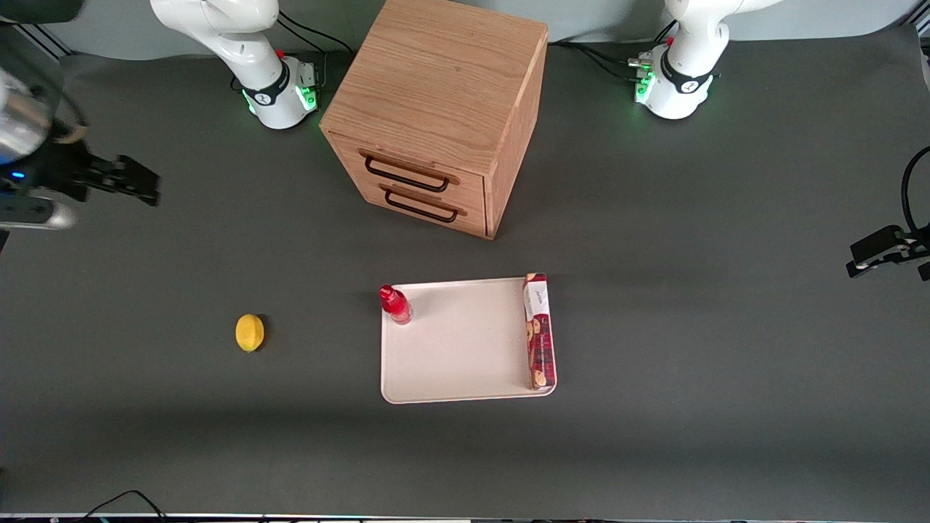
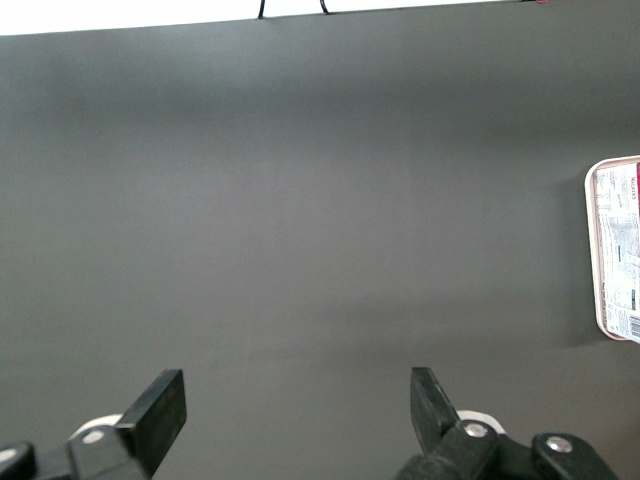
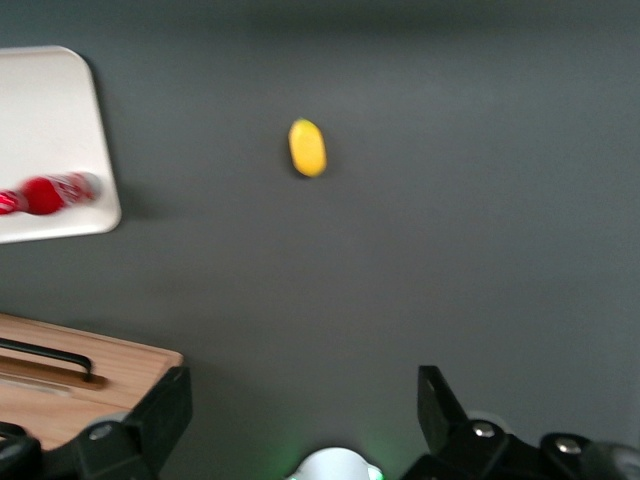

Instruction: Place coke bottle on tray

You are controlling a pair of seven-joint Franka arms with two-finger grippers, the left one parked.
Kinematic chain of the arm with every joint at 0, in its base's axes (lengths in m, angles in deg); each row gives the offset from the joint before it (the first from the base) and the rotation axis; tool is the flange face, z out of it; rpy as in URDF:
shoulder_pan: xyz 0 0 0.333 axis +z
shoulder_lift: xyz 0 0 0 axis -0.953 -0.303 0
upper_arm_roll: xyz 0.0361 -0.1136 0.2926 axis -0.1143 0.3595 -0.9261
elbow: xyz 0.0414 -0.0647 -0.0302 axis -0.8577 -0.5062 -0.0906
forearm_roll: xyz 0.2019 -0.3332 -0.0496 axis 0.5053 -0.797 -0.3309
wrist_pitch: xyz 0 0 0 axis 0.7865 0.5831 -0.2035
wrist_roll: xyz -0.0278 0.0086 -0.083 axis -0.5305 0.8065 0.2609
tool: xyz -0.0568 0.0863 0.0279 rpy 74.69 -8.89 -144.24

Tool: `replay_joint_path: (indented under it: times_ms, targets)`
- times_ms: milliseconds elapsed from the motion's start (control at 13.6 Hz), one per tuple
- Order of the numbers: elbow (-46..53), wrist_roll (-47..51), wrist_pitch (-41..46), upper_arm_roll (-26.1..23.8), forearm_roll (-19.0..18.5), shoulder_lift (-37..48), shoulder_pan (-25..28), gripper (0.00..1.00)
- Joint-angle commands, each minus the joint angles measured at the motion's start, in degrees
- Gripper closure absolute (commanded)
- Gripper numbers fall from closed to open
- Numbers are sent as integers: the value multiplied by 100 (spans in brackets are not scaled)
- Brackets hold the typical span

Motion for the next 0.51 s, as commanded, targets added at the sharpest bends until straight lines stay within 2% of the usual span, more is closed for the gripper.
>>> replay_joint_path:
  times_ms: [0,147,441]
  targets:
    - [-1154,-459,-619,434,422,545,53,0]
    - [-1769,-469,-1119,523,582,792,53,0]
    - [-1431,-48,-1113,576,582,530,114,0]
